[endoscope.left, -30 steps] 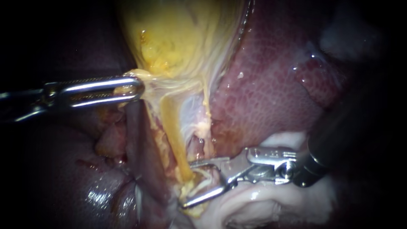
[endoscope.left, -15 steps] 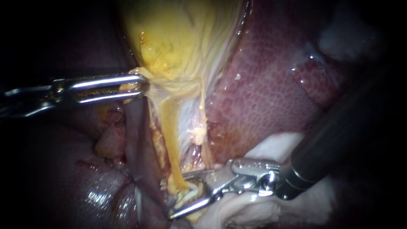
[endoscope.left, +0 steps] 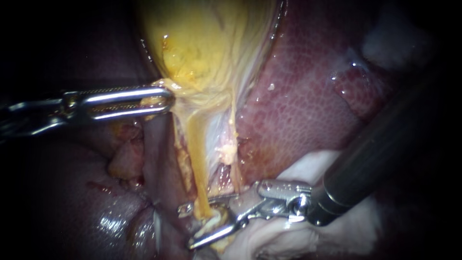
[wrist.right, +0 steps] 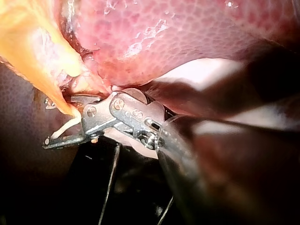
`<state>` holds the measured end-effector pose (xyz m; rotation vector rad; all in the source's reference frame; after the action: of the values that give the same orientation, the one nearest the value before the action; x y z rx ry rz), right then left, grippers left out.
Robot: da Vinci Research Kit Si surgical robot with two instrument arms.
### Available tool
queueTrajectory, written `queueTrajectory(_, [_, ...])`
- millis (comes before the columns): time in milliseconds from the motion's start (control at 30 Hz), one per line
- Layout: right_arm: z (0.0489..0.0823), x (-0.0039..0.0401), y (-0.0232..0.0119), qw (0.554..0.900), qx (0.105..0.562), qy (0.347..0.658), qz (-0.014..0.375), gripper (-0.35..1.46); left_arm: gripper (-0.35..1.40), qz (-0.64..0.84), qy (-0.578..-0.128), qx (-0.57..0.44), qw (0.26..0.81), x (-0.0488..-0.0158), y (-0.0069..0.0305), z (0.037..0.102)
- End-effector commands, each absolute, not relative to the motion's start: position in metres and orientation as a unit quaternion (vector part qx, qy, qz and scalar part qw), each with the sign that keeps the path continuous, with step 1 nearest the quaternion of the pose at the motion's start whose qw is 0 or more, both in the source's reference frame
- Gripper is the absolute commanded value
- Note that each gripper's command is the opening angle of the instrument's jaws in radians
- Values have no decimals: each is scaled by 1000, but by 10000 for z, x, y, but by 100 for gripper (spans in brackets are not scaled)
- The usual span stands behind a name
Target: Clipping first clip left tube
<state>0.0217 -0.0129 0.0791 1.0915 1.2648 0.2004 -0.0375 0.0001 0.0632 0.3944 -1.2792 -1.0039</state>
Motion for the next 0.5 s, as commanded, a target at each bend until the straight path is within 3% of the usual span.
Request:
queueTrajectory(33, [791, 218, -129, 666, 485, 560, 88, 46, -35, -446, -567, 174, 670, -375, 1, 632])
queueTrajectory(233, [797, 218, -125, 670, 474, 563, 99, 42, -35, -445, -568, 175, 670, -376, 0, 630])
queueTrajectory(300, [802, 213, -121, 676, 476, 555, 94, 2, -35, -445, -568, 175, 670, -376, 0, 630])
queueTrajectory(333, [804, 211, -120, 683, 476, 547, 91, -26, -35, -445, -568, 175, 670, -375, 0, 630])
queueTrajectory(367, [807, 209, -118, 692, 471, 540, 93, -35, -35, -445, -568, 176, 670, -375, -1, 629])
queueTrajectory(500, [813, 206, -116, 693, 470, 539, 92, -35, -35, -445, -568, 176, 670, -374, -1, 629])
